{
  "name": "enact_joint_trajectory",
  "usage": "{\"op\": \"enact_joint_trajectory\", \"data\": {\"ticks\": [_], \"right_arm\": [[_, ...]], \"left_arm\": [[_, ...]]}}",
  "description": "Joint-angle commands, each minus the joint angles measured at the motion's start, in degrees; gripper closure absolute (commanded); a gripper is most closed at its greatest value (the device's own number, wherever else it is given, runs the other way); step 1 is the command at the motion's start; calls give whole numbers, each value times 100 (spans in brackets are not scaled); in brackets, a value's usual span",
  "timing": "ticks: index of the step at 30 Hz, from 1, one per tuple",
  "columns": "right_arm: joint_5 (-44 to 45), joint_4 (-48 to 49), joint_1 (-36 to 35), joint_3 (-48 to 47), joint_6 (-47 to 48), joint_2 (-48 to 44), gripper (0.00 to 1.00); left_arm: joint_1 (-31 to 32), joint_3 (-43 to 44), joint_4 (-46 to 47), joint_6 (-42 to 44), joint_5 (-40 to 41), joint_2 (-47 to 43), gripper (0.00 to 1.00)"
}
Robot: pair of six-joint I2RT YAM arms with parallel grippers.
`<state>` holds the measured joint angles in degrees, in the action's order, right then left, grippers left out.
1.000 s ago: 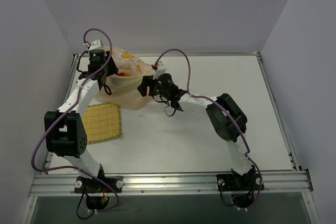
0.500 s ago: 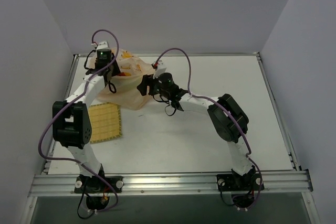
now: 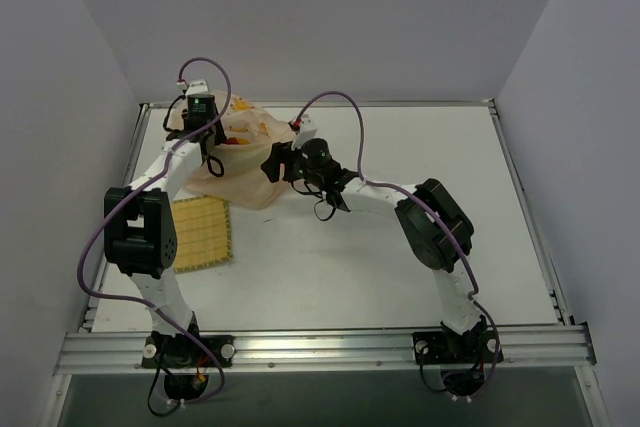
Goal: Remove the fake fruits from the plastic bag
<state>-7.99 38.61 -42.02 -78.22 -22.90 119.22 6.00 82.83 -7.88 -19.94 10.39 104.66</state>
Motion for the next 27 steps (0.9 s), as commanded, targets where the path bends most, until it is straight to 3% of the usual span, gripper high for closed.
{"op": "enact_joint_trajectory", "data": {"ticks": [1, 10, 22, 26, 27], "right_arm": [[-36, 191, 18, -53, 4, -294, 36], [-27, 191, 18, -71, -13, -294, 36], [-1, 156, 18, -1, 13, -294, 36], [34, 147, 10, -9, -13, -259, 34], [60, 129, 10, -18, -22, -250, 29]], "left_arm": [[33, 269, 128, 210, 296, -139, 68], [68, 313, 261, 325, 271, -78, 63], [129, 287, 357, 360, 332, -139, 96], [164, 260, 348, 395, 271, -358, 98], [165, 252, 331, 334, 235, -489, 98]]}}
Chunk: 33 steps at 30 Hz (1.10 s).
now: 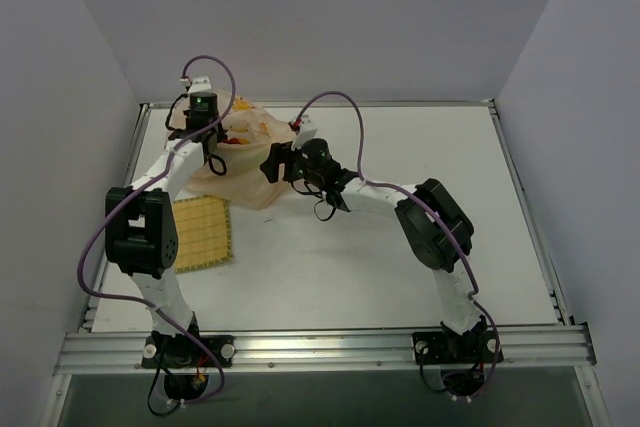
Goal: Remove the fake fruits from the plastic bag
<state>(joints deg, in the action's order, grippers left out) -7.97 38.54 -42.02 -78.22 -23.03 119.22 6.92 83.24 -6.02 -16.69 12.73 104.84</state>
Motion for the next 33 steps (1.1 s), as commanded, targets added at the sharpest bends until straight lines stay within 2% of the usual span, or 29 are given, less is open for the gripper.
{"op": "enact_joint_trajectory", "data": {"ticks": [1, 4, 6, 8, 14, 17, 18, 21, 25, 33], "right_arm": [[93, 84, 10, -36, -9, -233, 26], [400, -101, 1, -88, -18, -197, 15], [524, -163, 1, -124, -9, -180, 11], [472, -320, 1, -202, 9, -75, 11], [647, -497, -140, -238, 61, -13, 21], [709, -532, -166, -220, 105, 14, 38], [709, -550, -166, -238, 123, 22, 50], [709, -690, -201, -335, 202, 93, 62], [753, -831, -263, -396, 351, 110, 65], [779, -1016, -280, -660, 510, 102, 65]], "left_arm": [[82, 193, 154, -27, -60, -578, 98], [152, 140, 145, -185, -253, -947, 98], [178, 131, 128, -334, -411, -1201, 98], [178, 131, 128, -423, -543, -1369, 98], [178, 254, -48, -774, -1026, -1773, 98], [170, 298, -75, -941, -1255, -1914, 98], [170, 315, -40, -1011, -1273, -1975, 98], [152, 324, 92, -1178, -1545, -2011, 98], [117, 263, 303, -1591, -1826, -2020, 98], [126, 464, 505, -2505, -2721, -2107, 98]]}}
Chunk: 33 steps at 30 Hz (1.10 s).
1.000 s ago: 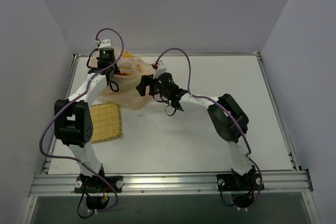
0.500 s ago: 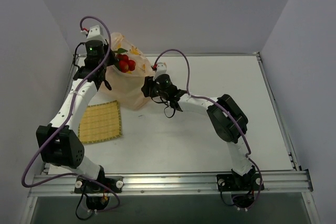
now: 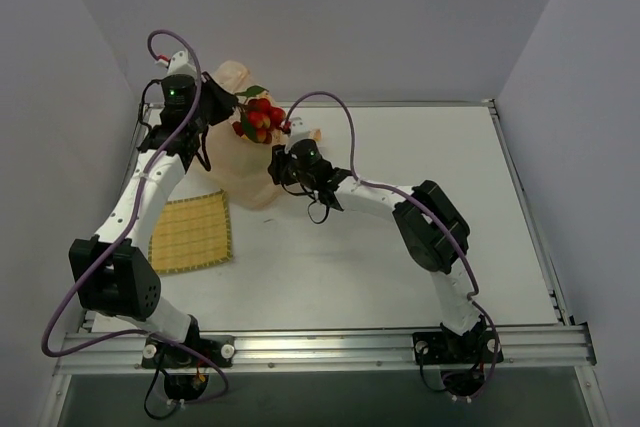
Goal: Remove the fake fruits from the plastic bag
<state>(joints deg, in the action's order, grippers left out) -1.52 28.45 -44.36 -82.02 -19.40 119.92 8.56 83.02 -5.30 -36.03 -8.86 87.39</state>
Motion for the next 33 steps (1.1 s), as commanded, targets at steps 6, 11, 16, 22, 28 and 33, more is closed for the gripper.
{"op": "enact_joint_trajectory", "data": {"ticks": [6, 11, 16, 22, 28, 33], "right_arm": [[301, 56, -47, -210, 156, -56, 65], [284, 152, -47, -113, 138, -118, 65], [284, 240, -29, 45, 147, -319, 65], [213, 372, -20, 274, 138, -601, 65], [135, 363, -38, 362, 129, -829, 65], [-85, 425, -38, 485, 85, -953, 65]], "left_arm": [[-82, 855, 346, -703, -968, -750, 98], [-442, 944, 145, -844, -1539, -1258, 98], [-890, 426, -848, -204, -760, -2207, 98], [-1330, -707, -2219, 561, 1209, -3482, 98], [-1339, -1911, -2713, 773, 2371, -4028, 98], [-1339, -2668, -2415, 528, 2749, -3888, 98]]}}
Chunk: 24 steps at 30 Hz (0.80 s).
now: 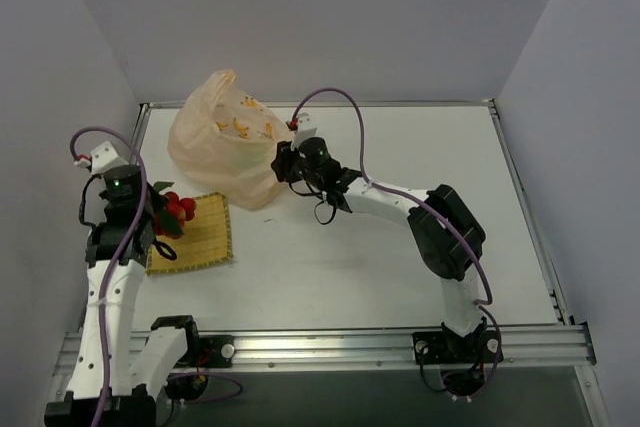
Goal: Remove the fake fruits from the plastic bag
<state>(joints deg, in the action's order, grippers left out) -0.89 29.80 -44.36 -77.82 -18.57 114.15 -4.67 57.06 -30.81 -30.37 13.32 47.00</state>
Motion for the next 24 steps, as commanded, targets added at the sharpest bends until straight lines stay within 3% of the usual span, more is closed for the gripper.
{"op": "enact_joint_trajectory", "data": {"ticks": [1, 12, 24], "right_arm": [[-201, 298, -46, 65, -15, -367, 65], [-316, 465, -47, 452, -42, -701, 64], [-307, 465, -47, 452, -24, -727, 62]], "left_arm": [[-17, -194, 267, -74, 653, 264, 98], [-122, -687, 1216, -487, 1182, 1188, 98], [-122, -670, 946, -680, 716, 1716, 97]]}}
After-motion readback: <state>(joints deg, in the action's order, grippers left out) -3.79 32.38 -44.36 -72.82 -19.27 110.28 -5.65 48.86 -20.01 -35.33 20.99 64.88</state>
